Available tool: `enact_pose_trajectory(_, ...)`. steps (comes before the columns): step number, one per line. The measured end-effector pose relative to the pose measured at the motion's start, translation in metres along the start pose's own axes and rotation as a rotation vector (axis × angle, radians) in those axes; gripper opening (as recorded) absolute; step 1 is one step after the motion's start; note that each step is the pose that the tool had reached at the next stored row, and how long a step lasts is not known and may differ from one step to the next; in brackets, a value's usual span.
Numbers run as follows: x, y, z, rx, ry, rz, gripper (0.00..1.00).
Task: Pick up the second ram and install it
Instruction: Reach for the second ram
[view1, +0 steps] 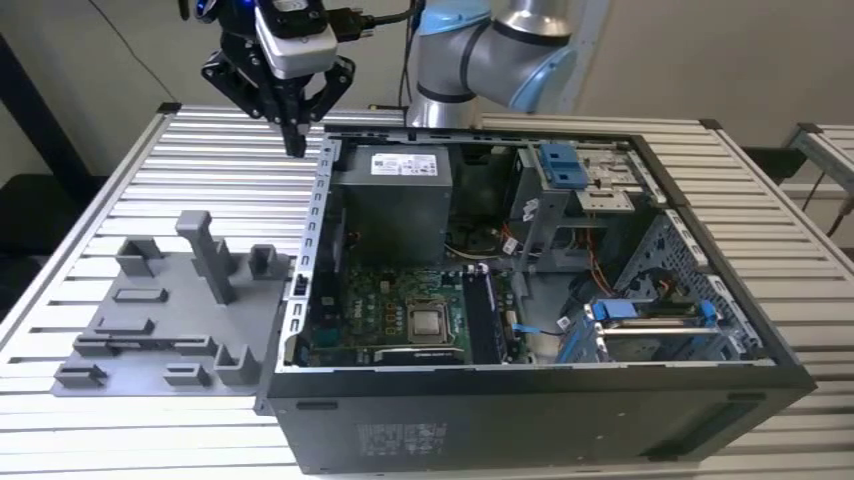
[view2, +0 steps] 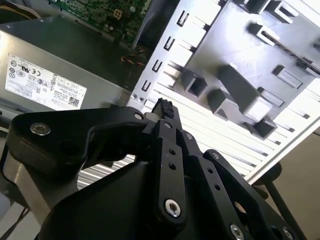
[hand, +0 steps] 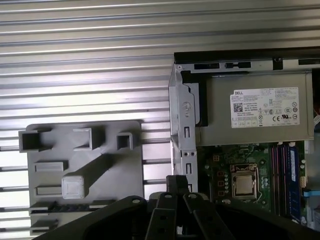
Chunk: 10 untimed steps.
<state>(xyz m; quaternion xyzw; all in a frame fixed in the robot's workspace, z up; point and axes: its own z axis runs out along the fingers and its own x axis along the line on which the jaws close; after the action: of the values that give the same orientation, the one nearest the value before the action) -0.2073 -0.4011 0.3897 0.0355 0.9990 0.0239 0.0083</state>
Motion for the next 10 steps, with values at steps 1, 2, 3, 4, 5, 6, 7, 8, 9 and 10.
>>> enact_pose_trajectory(1, 0.0021, -0.0001, 0.0001, 0.0, 0.0001, 0.0, 0.11)
enact_pose_trajectory(2, 0.0042, -0.0003, 0.0001, 0.0, 0.0001, 0.0, 0.11)
enact_pose_trajectory(3, 0.0062, -0.0004, 0.0001, 0.0, 0.0002, 0.0, 0.11)
enact_pose_trajectory(4, 0.0082, -0.0006, 0.0002, 0.0, 0.0003, 0.0, 0.11)
enact_pose_trajectory(5, 0.0103, -0.0007, 0.0002, 0.0, 0.0003, 0.0, 0.11)
enact_pose_trajectory(6, 0.0124, -0.0009, 0.0003, 0.0, 0.0004, 0.0, 0.11)
enact_pose_trajectory(7, 0.0145, -0.001, 0.0003, 0.0, 0.0004, 0.0, 0.11)
enact_pose_trajectory(8, 0.0169, -0.0012, 0.0004, 0.0, 0.0005, 0.0, 0.11)
enact_pose_trajectory(9, 0.0191, -0.0014, 0.0004, 0.0, 0.0005, 0.0, 0.11)
enact_pose_trajectory(10, 0.0215, -0.0015, 0.0005, 0.0, 0.0006, 0.0, 0.11)
